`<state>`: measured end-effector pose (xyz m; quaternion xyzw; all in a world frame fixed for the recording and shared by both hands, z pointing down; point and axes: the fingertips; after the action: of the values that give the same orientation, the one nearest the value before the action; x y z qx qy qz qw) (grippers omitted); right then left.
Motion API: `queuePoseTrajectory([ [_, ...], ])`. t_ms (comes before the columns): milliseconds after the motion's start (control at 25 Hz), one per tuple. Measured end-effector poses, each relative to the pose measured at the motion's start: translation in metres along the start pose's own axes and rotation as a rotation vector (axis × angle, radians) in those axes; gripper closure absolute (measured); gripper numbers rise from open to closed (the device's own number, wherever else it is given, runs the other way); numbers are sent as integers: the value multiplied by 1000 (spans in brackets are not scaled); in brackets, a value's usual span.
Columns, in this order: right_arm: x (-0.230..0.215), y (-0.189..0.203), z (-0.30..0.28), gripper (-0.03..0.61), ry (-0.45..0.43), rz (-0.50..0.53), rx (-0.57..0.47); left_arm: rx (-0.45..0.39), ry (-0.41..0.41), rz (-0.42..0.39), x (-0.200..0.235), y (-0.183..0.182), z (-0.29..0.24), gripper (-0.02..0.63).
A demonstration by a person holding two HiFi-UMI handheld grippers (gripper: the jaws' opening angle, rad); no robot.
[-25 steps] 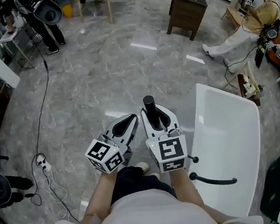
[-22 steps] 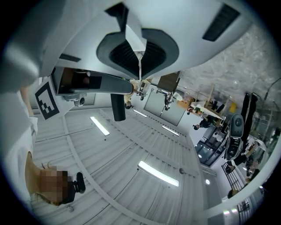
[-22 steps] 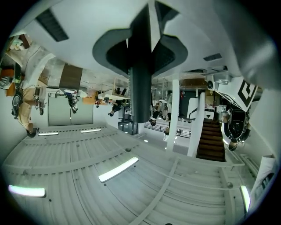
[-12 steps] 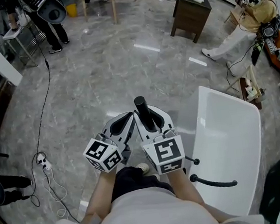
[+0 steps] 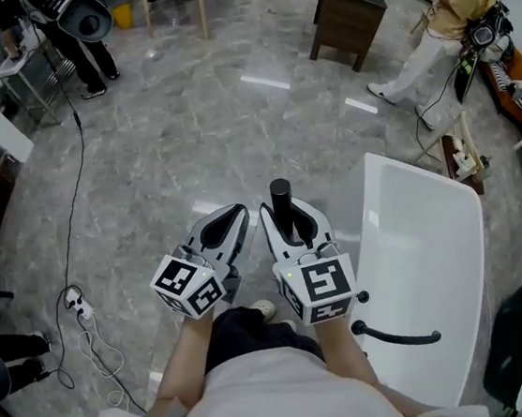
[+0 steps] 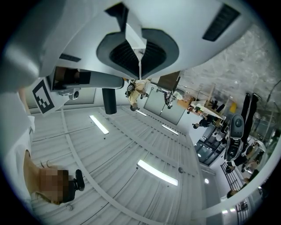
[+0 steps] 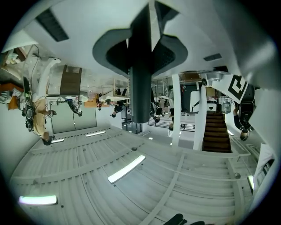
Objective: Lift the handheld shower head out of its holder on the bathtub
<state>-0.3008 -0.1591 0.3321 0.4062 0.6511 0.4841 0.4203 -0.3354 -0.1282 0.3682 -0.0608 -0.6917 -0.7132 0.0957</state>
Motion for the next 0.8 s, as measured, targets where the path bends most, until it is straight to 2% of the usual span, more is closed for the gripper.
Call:
queuePoseTrajectory([
  [800,-4,5,4,456,2,-17,-2,32,27,32,-6,13,-14,594],
])
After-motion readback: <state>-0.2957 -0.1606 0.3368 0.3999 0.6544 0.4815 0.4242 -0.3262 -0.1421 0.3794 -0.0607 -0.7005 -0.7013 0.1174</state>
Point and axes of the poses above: the fingertips, and each gripper's own axes: z backward along the fingers, x to its left, y out of its underside, and after that the axes turned 8 degrees about -z, right-handed
